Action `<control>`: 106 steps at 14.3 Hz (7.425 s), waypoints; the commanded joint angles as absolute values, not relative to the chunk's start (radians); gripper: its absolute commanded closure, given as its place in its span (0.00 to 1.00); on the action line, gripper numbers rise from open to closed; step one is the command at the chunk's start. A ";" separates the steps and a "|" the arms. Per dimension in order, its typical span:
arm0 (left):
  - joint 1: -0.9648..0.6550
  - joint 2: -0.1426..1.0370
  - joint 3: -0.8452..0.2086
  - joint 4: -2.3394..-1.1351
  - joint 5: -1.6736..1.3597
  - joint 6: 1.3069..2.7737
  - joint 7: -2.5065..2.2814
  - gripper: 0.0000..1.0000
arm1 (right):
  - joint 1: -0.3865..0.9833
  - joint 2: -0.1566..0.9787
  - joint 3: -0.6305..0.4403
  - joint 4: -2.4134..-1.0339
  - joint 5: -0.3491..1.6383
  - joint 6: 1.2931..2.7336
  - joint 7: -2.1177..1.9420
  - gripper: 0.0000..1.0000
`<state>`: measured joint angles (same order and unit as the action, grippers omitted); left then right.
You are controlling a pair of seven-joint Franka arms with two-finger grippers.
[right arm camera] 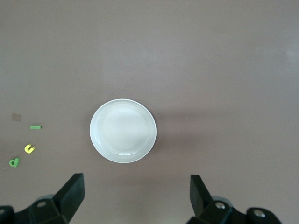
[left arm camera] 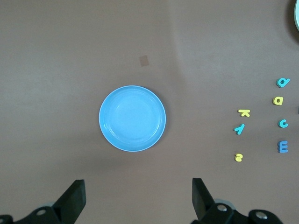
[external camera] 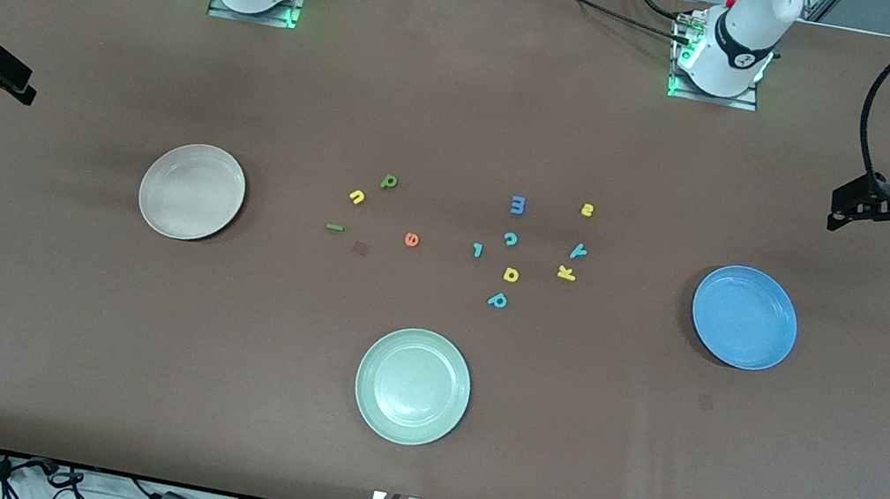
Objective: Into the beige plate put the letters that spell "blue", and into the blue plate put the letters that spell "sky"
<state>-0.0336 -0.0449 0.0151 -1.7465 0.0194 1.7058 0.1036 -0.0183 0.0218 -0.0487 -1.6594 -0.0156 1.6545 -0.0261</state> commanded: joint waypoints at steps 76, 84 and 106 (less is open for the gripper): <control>-0.271 0.560 -0.218 -2.031 0.189 2.592 0.118 0.84 | 0.250 0.397 -0.021 -1.979 -0.015 2.112 -0.822 0.99; -0.215 0.379 -0.219 -1.903 0.189 2.093 0.165 0.88 | 0.084 0.393 -0.023 -2.101 -0.014 2.193 -0.822 0.76; 0.137 0.477 -0.464 -1.917 0.255 2.092 -0.180 0.00 | 0.460 0.373 0.048 -2.091 0.057 2.374 0.693 0.00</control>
